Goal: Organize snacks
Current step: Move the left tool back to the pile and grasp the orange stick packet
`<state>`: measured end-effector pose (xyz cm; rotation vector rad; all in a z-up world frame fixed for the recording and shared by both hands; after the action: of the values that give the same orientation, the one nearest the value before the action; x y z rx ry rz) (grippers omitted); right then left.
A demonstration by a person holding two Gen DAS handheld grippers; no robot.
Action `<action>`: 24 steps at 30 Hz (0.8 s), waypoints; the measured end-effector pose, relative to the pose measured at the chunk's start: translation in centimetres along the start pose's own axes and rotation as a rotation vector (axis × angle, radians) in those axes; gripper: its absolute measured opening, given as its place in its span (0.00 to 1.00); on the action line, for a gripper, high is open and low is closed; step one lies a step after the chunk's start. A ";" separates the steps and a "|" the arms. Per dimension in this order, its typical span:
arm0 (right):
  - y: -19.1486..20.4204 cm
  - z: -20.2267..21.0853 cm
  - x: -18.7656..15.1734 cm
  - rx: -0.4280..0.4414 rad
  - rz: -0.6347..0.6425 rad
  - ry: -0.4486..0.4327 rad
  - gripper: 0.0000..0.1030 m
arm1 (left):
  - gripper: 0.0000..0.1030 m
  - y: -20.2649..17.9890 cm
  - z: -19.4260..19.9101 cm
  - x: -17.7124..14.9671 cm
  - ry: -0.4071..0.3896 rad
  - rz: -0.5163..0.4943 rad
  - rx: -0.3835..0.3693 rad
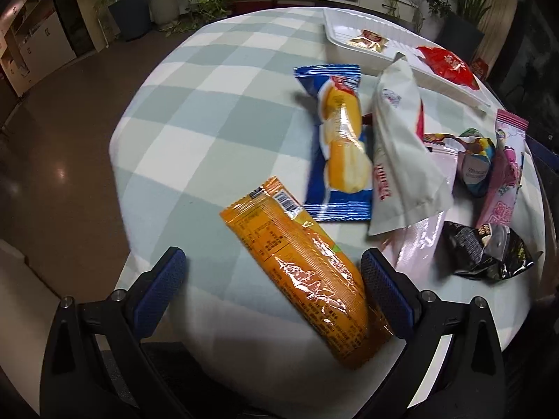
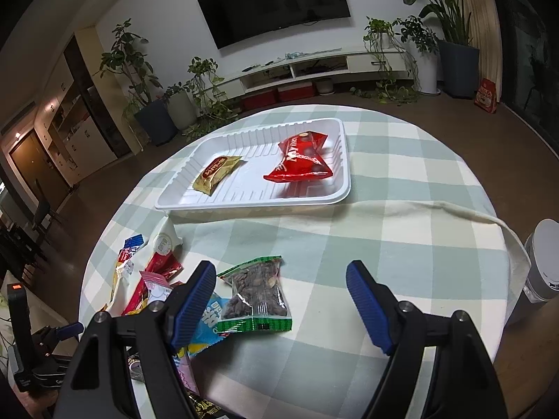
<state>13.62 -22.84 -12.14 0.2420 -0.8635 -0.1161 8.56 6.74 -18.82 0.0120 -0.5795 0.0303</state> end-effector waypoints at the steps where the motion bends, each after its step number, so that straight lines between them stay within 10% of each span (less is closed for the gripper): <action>1: 0.0 0.0 0.0 -0.001 0.001 0.000 0.77 | 0.98 0.4 0.0 0.0 0.002 0.005 -0.005; 24: -0.2 0.0 -0.2 -0.004 0.010 0.001 0.77 | 0.99 1.3 -0.8 -0.8 0.109 -0.109 -0.028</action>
<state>13.52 -23.00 -12.35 0.2340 -0.8637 -0.1087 8.28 8.02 -19.94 0.0141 -0.4695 -0.0826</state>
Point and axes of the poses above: each gripper's, at about its wrist camera, not at the fingertips, and z roughly against the way its jaws point, y to its left, x to its top, the point moved 8 cm from there along -z, roughly the way its jaws point, and after that the axes turned 5 degrees about -y, right-handed, at the moved point
